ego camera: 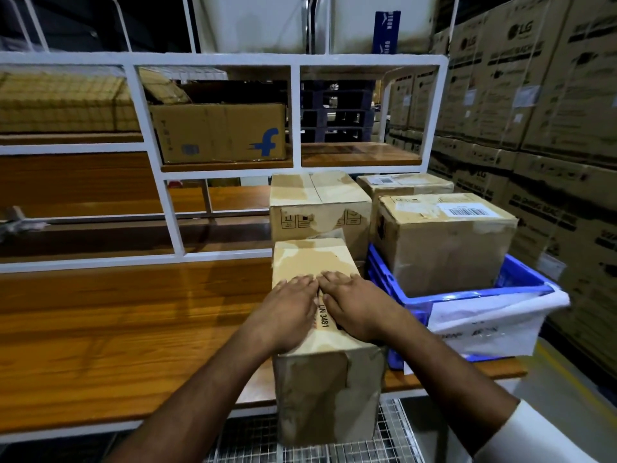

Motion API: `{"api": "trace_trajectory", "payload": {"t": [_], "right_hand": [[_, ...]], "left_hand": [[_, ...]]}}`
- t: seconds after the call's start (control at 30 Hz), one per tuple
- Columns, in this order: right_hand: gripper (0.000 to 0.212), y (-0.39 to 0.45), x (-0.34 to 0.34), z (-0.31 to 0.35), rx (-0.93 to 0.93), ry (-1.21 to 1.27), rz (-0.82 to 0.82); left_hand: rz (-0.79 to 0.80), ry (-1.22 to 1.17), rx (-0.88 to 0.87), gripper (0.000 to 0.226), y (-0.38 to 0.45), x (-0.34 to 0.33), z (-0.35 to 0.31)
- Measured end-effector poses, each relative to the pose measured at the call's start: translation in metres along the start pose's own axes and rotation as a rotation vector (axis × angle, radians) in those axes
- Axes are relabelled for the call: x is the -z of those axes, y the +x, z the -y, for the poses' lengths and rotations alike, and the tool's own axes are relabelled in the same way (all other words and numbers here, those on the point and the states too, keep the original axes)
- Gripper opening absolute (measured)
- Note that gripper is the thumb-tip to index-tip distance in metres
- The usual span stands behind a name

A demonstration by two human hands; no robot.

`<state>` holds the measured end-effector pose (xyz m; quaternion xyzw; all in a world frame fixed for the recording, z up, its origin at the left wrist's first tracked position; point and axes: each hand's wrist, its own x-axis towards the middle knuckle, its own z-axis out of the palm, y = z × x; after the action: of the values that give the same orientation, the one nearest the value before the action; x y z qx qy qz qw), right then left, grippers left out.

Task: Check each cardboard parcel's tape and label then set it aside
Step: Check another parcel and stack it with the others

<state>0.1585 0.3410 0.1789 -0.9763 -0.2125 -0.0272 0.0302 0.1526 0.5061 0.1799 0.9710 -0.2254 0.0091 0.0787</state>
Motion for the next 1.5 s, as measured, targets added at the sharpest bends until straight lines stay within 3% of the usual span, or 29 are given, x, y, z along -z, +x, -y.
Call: {"api": "trace_trajectory", "payload": {"t": [0.27,0.47,0.67,0.77,0.87,1.0,1.07,1.2,1.33,1.5], "right_hand": [[0.047,-0.016,0.02,-0.008,-0.101,-0.094,0.044],[0.053,-0.03,0.002,-0.016,-0.093,0.03,0.003],[0.048,-0.029,0.016,0.002,-0.058,-0.036,-0.011],[0.065,-0.041,-0.002,0.022,0.014,0.031,-0.06],[0.078,-0.041,-0.015,0.022,-0.009,0.046,-0.085],[0.054,-0.05,-0.001,0.017,-0.012,0.02,-0.055],[0.052,-0.066,0.0,0.011,-0.061,0.046,-0.05],[0.074,-0.093,-0.015,0.009,-0.124,0.148,-0.068],[0.058,-0.083,-0.016,0.001,-0.119,0.281,-0.083],[0.074,-0.033,-0.005,-0.034,-0.229,0.492,0.062]], "left_hand": [[-0.005,-0.026,0.035,0.051,-0.014,0.013,0.011],[-0.095,-0.347,0.042,0.048,-0.034,-0.007,0.034],[-0.033,-0.17,0.039,0.048,-0.033,0.006,0.011],[-0.036,-0.093,-0.004,0.051,-0.046,-0.006,-0.012],[-0.136,-0.069,0.027,0.051,-0.051,-0.017,-0.017],[-0.181,-0.107,0.017,0.05,-0.057,-0.015,-0.011],[-0.246,-0.118,0.061,0.05,-0.07,-0.019,-0.006],[-0.366,-0.38,0.094,0.047,-0.092,-0.043,0.001],[-0.41,-0.624,0.096,0.048,-0.082,-0.044,0.001],[-0.208,-0.796,0.19,0.056,-0.036,-0.018,0.019]]}}
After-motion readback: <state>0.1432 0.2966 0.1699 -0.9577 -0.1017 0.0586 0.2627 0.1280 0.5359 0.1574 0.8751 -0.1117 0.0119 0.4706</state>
